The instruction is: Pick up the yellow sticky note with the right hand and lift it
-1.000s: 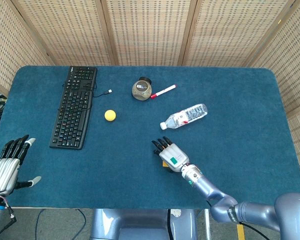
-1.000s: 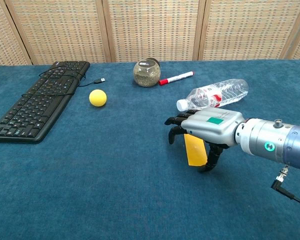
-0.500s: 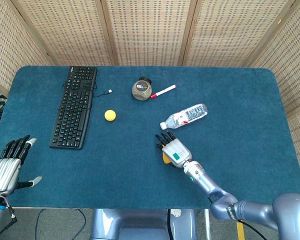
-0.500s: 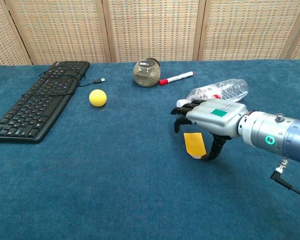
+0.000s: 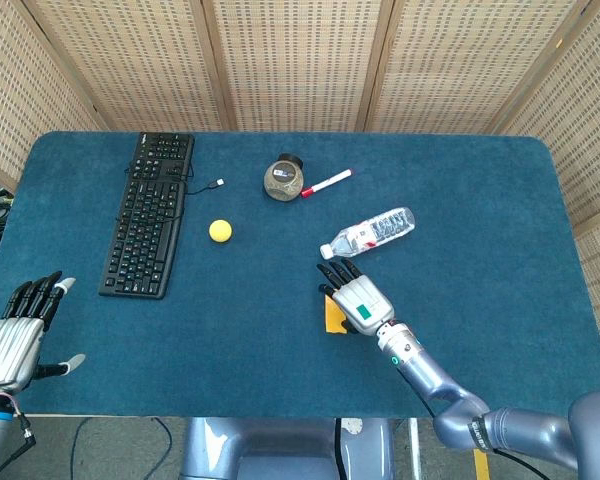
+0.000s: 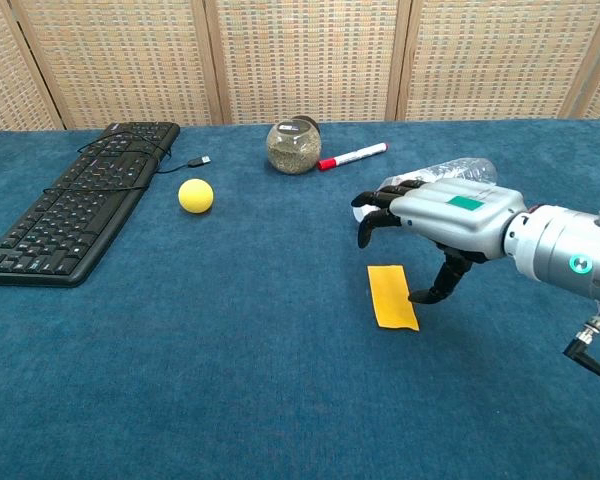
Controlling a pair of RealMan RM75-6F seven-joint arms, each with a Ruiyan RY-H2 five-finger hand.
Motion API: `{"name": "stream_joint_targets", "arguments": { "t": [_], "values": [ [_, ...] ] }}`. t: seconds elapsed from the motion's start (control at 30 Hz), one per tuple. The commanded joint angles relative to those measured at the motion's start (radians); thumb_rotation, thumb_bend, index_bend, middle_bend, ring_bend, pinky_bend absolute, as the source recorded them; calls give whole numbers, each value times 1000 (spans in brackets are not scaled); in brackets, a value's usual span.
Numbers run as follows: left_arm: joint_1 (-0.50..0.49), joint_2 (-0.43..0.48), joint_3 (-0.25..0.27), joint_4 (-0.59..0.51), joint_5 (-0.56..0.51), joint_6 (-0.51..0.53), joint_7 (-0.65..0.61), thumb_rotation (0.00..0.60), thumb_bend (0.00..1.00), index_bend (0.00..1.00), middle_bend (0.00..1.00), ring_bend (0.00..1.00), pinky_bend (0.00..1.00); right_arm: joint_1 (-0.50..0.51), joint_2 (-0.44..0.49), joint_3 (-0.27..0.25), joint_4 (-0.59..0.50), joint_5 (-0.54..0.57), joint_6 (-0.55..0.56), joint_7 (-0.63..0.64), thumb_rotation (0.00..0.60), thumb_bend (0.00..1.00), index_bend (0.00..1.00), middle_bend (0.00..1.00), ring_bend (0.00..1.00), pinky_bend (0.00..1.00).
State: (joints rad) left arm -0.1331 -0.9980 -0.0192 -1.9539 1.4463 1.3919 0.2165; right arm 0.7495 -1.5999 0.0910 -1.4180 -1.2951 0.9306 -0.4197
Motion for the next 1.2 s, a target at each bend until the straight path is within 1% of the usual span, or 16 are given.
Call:
{"name": "stream_joint_targets", "arguments": {
  "t": [0.03,0.33,0.8,0.93,1.0,1.1,1.2],
  "values": [
    [-1,0,0,0,0,-1,1,600,0,0,0,0,0,-5,-6,-6,0,6,-3,0,600,200,266,0,0,0],
    [-1,-1,-1,1,-4,1,0,600,0,0,0,0,0,-11,-58,-24,35,6,-15,5,600,200,293,0,0,0],
    [-3,1,-1,3,-5,-1,-4,600,0,0,0,0,0,-13,-119,-13,109,17,-13,-1,600,204,305,0,0,0],
    [-3,1,0,3,-5,0,-4,600,0,0,0,0,0,-16,-124,-11,122,19,-6,-6,600,228,311,0,0,0],
    [-3,1,0,3,-5,0,-5,600,0,0,0,0,0,-17,-125,-9,127,20,-2,-8,600,259,318,0,0,0],
    [-3,1,0,3,-5,1,-5,600,0,0,0,0,0,-21,-124,-5,129,20,4,-2,600,280,326,0,0,0],
    [-3,0,0,3,-5,0,-3,600,0,0,0,0,0,-23,-119,-7,125,16,4,3,600,290,375,0,0,0]
  ]
}}
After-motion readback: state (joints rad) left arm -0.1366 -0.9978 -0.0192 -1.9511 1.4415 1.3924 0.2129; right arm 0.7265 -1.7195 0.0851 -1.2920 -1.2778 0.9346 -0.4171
